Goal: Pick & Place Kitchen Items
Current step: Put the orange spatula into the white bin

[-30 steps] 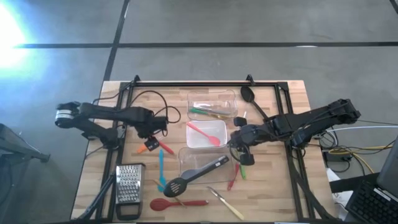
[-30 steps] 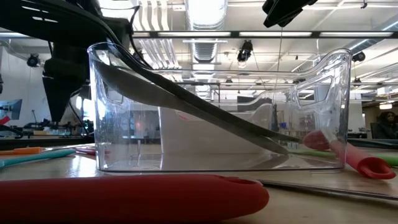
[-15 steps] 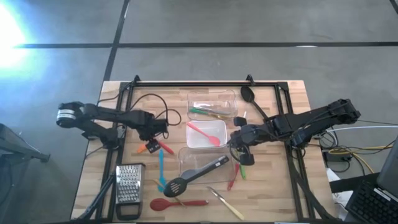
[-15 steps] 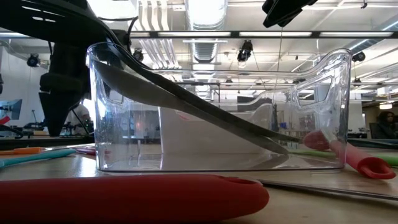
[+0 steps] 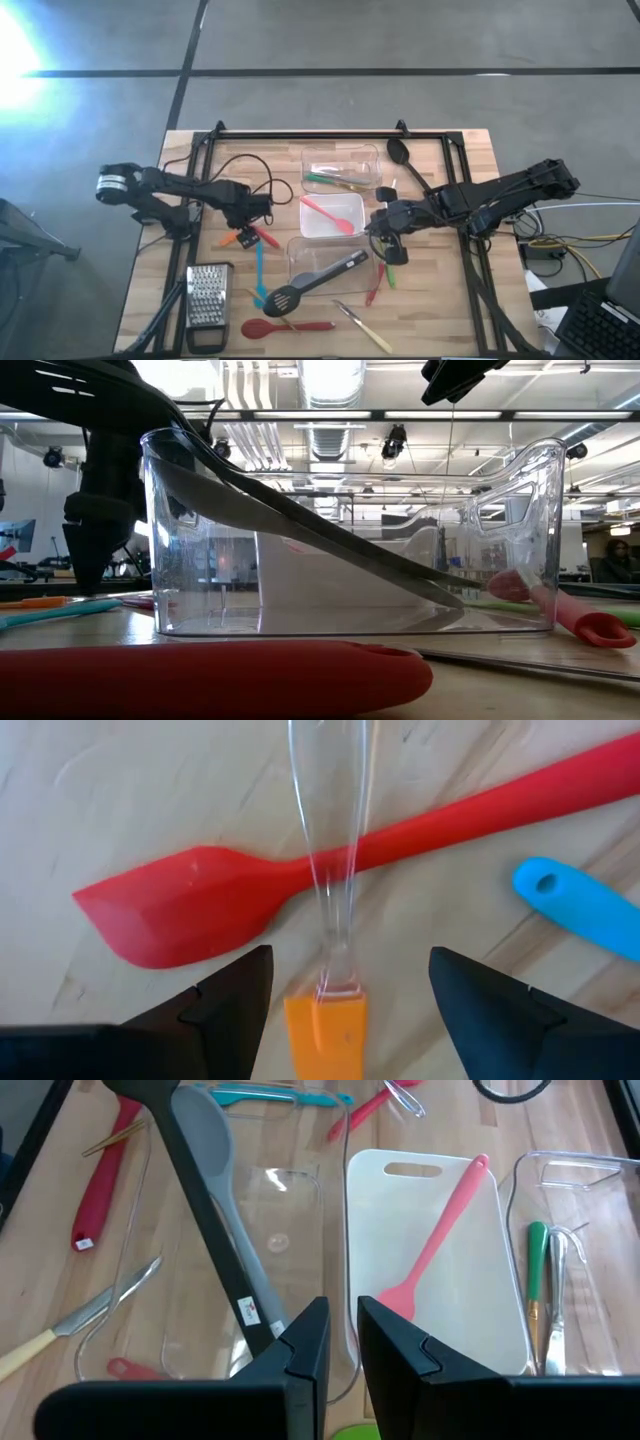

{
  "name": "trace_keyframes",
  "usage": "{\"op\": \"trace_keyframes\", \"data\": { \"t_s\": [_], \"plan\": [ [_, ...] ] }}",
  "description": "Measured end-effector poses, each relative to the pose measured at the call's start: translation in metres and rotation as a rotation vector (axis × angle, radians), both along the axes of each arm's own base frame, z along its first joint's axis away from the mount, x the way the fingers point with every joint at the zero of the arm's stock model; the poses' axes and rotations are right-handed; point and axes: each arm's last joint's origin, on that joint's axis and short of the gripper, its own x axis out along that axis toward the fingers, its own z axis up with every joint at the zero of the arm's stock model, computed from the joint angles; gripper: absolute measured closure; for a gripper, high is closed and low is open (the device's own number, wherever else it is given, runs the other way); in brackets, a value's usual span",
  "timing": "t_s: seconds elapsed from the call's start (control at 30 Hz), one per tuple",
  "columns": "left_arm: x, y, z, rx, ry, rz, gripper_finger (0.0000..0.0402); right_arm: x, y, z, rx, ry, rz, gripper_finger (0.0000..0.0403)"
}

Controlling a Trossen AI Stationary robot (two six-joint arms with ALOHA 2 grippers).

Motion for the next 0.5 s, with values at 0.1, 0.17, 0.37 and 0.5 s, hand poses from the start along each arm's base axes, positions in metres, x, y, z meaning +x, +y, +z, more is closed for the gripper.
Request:
{"op": "trace_keyframes", "data": {
  "t_s": [0.1, 0.17, 0.37, 0.5],
  "plan": [
    [0.0, 0.0, -0.006, -0.008, 0.009, 0.0, 0.0129, 0.0, 0.0, 0.0, 0.0, 0.0, 0.0, 0.0356],
    [-0.001, 0.0, -0.01, -0.014, 0.029, 0.0, 0.013, 0.0, 0.0, 0.0, 0.0, 0.0, 0.0, 0.0354],
    [0.0, 0.0, -0.016, -0.016, 0.048, 0.003, 0.0154, 0.0, 0.0, 0.0, -0.01, -0.001, 0.011, 0.0356],
    [0.0, 0.0, -0.015, -0.01, 0.039, 0.022, 0.0197, 0.0, 0.0, 0.0, -0.011, -0.003, 0.014, 0.0359]
  ]
}}
